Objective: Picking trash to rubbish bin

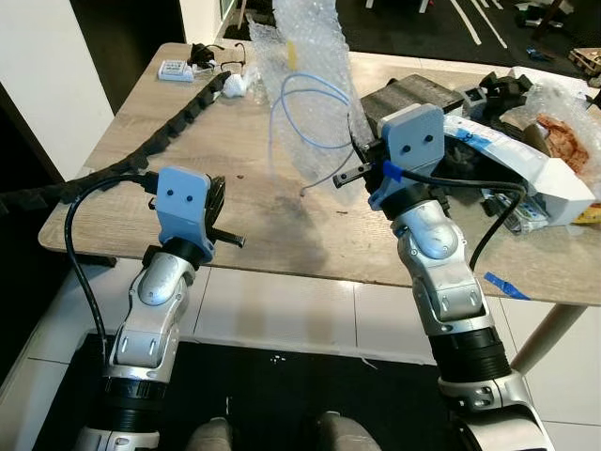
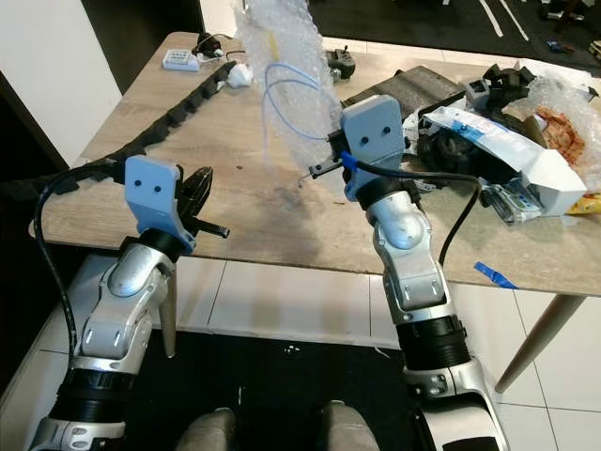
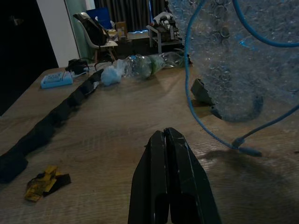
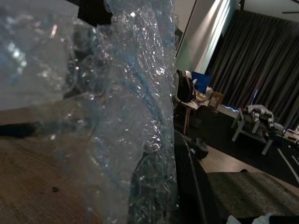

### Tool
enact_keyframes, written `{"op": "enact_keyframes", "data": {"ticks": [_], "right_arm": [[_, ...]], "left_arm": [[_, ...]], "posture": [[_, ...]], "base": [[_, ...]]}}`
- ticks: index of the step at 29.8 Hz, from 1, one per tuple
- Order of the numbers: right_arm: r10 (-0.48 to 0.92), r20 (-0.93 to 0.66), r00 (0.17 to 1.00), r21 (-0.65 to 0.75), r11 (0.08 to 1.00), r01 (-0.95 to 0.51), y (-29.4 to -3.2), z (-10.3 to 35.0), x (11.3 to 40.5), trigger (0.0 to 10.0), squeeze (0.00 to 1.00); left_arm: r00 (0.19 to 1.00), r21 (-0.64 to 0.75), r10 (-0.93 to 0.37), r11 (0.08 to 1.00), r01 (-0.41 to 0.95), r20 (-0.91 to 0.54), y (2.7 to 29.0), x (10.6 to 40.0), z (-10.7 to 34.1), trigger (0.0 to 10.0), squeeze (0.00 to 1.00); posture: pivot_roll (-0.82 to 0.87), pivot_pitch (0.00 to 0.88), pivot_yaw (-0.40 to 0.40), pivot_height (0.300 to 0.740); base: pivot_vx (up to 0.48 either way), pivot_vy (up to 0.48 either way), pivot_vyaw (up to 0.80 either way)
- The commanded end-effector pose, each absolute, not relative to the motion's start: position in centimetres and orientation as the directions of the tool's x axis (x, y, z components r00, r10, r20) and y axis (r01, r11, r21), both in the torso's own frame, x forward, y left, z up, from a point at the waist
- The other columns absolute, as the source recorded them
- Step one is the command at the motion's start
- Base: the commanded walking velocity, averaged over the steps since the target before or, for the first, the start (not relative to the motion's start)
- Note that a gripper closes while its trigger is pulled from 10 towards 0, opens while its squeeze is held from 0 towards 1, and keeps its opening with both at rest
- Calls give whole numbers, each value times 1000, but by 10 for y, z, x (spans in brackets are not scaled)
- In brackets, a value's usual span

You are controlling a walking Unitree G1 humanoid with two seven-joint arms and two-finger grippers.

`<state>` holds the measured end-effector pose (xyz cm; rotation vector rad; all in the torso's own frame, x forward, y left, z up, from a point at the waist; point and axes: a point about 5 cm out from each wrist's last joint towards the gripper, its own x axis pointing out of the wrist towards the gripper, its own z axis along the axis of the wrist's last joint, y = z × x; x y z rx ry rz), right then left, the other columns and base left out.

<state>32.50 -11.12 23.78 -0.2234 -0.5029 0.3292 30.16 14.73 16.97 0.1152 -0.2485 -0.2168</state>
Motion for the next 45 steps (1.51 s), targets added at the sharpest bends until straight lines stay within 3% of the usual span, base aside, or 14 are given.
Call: {"op": "enact_keyframes", "data": {"ticks": [1,45], "right_arm": [[346,429,834,-278,929,-243,-114,236,324,10000,0],[209,348,914,-216,966,-139,-131,218,335,10000,0]], "left_arm": [[951,147,-229,968,201,209,146,302,166,10000,0],[952,146,-190,977,158,241,157,295,166,10000,0]], "posture": [[50,74,-37,740],[57,33,-70,740]], "base": [[0,0,-800],[0,0,-800]]}}
